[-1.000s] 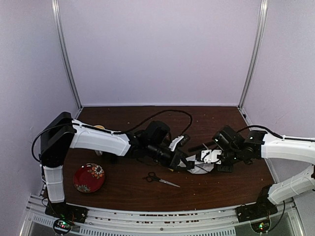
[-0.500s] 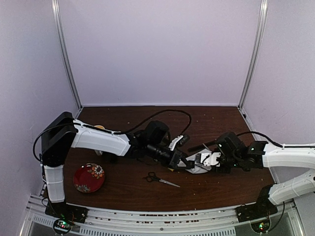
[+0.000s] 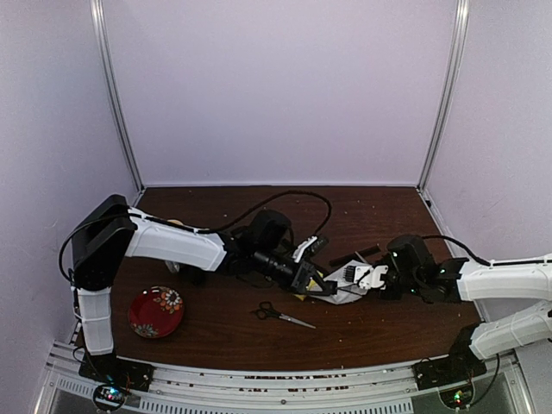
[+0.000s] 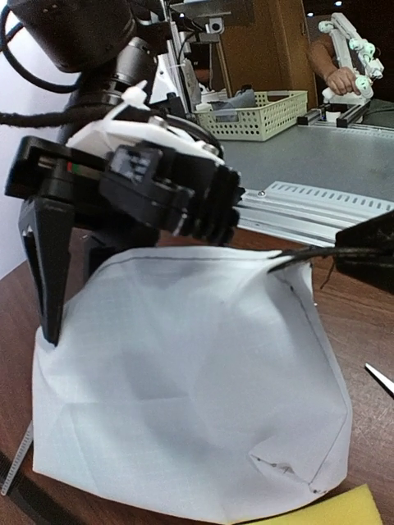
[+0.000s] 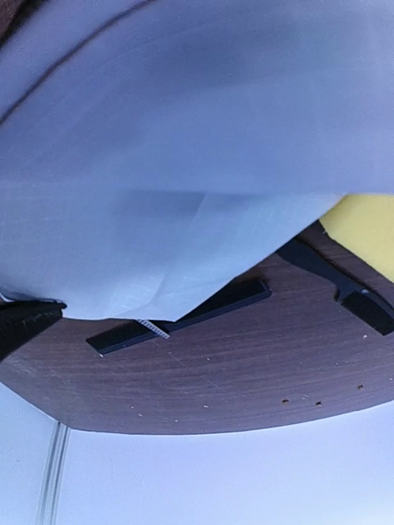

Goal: Sort the hair-cutting tools
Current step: Pass from the left arm to the right

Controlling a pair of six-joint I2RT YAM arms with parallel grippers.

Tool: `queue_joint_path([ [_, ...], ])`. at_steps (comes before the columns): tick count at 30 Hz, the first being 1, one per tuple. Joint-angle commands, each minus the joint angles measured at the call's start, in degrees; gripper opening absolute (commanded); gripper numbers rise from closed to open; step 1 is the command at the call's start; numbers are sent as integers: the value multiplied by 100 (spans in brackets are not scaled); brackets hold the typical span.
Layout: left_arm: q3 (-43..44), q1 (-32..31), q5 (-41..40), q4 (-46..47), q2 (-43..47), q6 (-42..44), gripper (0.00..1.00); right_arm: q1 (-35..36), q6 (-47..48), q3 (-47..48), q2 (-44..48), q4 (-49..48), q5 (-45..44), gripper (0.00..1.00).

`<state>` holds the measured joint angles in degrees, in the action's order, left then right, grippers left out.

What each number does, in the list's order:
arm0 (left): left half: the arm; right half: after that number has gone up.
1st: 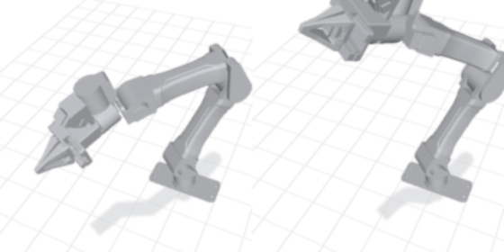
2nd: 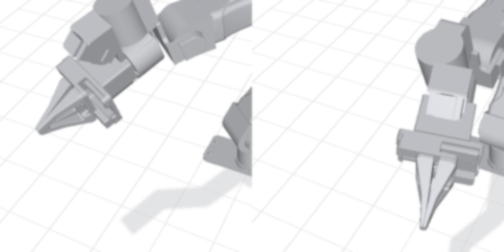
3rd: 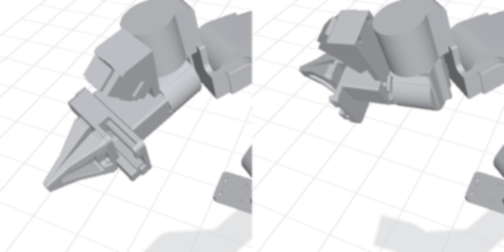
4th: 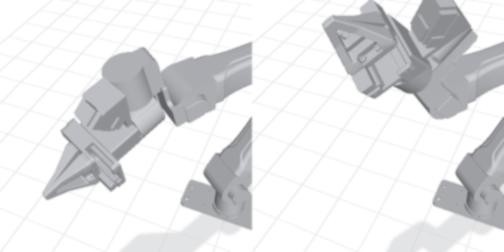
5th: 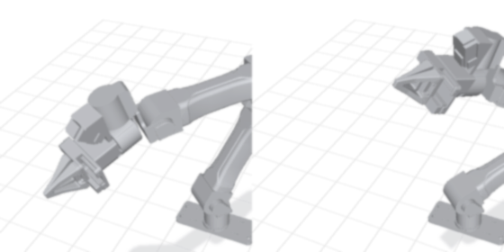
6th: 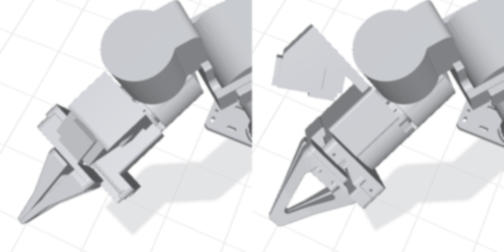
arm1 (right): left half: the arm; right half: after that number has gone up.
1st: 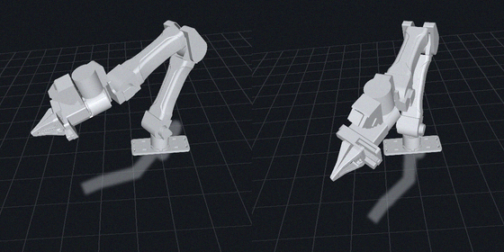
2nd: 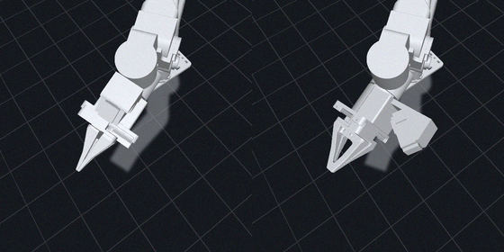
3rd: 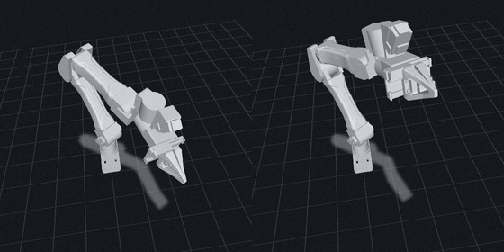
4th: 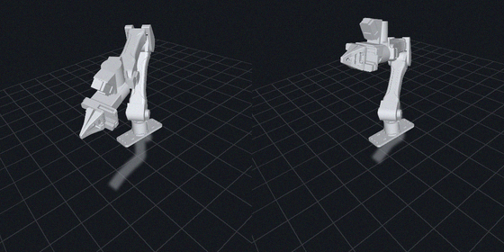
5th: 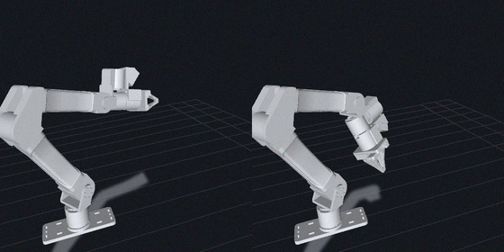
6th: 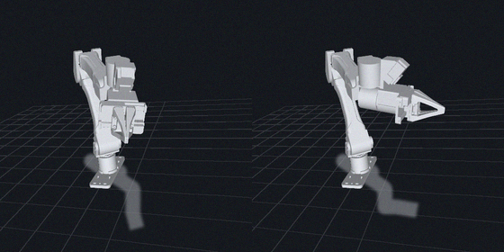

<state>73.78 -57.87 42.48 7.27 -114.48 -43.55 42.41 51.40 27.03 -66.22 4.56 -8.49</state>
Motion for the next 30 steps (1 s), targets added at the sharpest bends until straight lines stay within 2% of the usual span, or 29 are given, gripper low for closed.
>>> queue_joint_path([
  [1,-98,39,52,-83,-40,227,0,-161,97,31,163,-243,389,21],
  [7,39,61,-595,-867,132,631,0,-172,281,693,832,1708,895,3],
  [11,356,65,-1029,-1403,181,958,0,-159,179,1326,718,3070,1059,1],
  [14,487,65,-1556,-1776,357,1232,24,-157,-242,1843,391,3869,1049,1],
  [16,465,65,-2077,-2031,567,1382,36,-154,-611,2039,215,4071,1012,0],
  [22,537,65,-3916,-3278,1190,1635,54,-154,-1430,2361,-303,4329,963,0],
  [27,534,65,-5623,-4327,1594,1543,75,-169,-1727,2437,-376,4154,838,0],
  [30,637,146,-6436,-5162,1555,1343,78,-168,-1695,2546,-412,4185,824,0],
])
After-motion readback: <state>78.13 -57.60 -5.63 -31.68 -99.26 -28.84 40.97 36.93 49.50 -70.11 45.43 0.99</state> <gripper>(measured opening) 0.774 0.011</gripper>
